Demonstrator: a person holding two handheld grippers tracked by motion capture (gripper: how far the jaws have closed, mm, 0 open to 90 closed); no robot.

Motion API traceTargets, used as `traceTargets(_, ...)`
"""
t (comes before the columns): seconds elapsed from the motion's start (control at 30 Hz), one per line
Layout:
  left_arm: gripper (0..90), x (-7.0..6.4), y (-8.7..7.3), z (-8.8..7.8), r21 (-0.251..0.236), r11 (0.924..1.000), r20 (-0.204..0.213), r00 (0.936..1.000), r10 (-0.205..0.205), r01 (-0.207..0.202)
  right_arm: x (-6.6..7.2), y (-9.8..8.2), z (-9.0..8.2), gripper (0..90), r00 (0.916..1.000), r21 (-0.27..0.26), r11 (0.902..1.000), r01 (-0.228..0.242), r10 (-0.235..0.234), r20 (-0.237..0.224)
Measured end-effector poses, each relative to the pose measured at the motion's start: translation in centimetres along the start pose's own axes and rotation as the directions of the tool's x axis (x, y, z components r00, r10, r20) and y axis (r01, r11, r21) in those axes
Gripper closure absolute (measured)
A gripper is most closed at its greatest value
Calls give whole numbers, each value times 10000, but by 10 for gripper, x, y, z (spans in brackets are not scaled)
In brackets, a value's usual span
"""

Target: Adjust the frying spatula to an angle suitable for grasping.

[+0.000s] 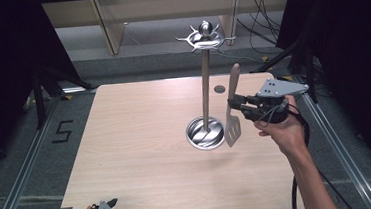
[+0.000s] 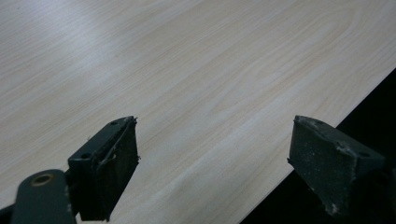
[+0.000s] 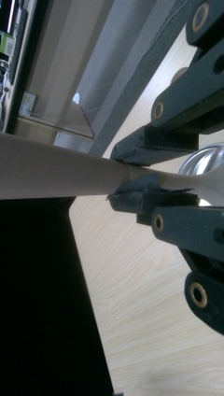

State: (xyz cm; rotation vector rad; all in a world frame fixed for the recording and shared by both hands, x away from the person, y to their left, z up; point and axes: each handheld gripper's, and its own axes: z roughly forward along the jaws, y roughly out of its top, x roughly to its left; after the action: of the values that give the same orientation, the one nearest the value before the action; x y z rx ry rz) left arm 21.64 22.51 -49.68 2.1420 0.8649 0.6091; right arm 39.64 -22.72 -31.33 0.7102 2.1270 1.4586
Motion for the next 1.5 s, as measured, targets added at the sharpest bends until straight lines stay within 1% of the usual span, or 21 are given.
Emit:
traceTargets(0.07, 150, 2, 0, 0, 130, 9997, -15, 9998, 205, -204, 1, 10, 3, 769, 9998, 47, 9999, 157, -158, 144)
traceTargets(0.13, 150, 0, 0, 0, 11, 10000, 35, 10000, -10, 10, 1, 17, 3, 769, 9995, 147, 9995, 291, -293, 150)
traceTargets(0.2, 150, 1, 0, -1, 107, 9998, -7, 9999, 140, -140, 2, 22, 5, 769, 9994, 148, 9994, 309, -311, 137)
traceTargets(0.27, 150, 0, -1, 0, 20, 10000, -62, 10000, -15, 15, 1, 26, 7, 769, 9996, 297, 9994, 190, -196, 215)
traceTargets(0.4, 150, 2, 0, -1, 150, 9998, -27, 9999, 140, -140, 2, 31, 10, 769, 9998, 389, 9992, 23, -31, 191)
traceTargets(0.53, 150, 2, 0, -1, 156, 9997, -43, 9998, 207, -207, 2, 34, 12, 769, 9992, 334, 9990, 287, -296, 263)
traceTargets(0.57, 150, 0, 0, 0, -10, 10000, -1, 10000, 8, -8, 3, 36, 12, 769, 9994, 501, 9987, 1, -18, 333)
traceTargets(0.6, 150, 1, 0, 0, 93, 9998, 7, 9998, 203, -203, 3, 36, 12, 769, 9994, 501, 9987, 1, -18, 333)
traceTargets(0.67, 150, -2, 1, -1, 71, 10000, 61, 10000, 8, -8, 1, 38, 13, 769, 9995, 572, 9984, 13, -32, 325)
traceTargets(0.7, 150, 0, 2, -1, 83, 9990, 47, 9991, 433, -433, 2, 38, 13, 769, 9993, 686, 9976, -108, 83, 365)
traceTargets(0.73, 150, -3, 1, 0, 56, 9999, 70, 9999, 120, -120, 2, 38, 14, 769, 9988, 758, 9970, -121, 85, 475)
traceTargets(0.83, 150, -1, 1, 1, 10, 9994, 81, 9994, 344, -344, 1, 38, 16, 769, 9994, 800, 9967, -104, 76, 352)
traceTargets(0.87, 150, -3, 0, 0, 77, 10000, 29, 10000, -57, 57, 1, 39, 16, 769, 9990, 763, 9971, 6, -40, 442)
traceTargets(0.93, 150, 0, 0, 0, 37, 10000, 110, 9999, 92, -92, 2, 39, 17, 769, 9991, 826, 9965, -123, 90, 408)
traceTargets(0.97, 150, -2, 0, 0, -16, 9999, -19, 9999, -146, 146, 1, 39, 18, 769, 9989, 756, 9971, -45, 10, 465)
traceTargets(1.0, 150, 1, 1, -1, 35, 9996, -60, 9996, 285, -285, 1, 40, 19, 768, 9990, 887, 9960, -70, 31, 450)
traceTargets(1.07, 150, 1, 1, -1, 40, 9997, -62, 9997, 250, -250, 1, 40, 22, 768, 9994, 815, 9966, -92, 64, 346)
traceTargets(1.13, 150, 3, 1, 0, 24, 9989, -64, 9989, 460, -460, 1, 40, 24, 768, 9982, 783, 9969, -94, 47, 603)
traceTargets(1.2, 150, -2, 0, 1, -43, 9999, 36, 9999, -94, 95, 0, 41, 24, 768, 9983, 970, 9953, -29, -28, 586)
traceTargets(1.4, 150, 2, 1, 0, 94, 9990, -98, 9990, 432, -431, 2, 42, 29, 767, 9980, 982, 9949, -240, 181, 608)
traceTargets(1.5, 150, -1, 0, 0, 2, 10000, -14, 10000, -15, 15, 2, 42, 30, 766, 9984, 964, 9952, -163, 110, 551)
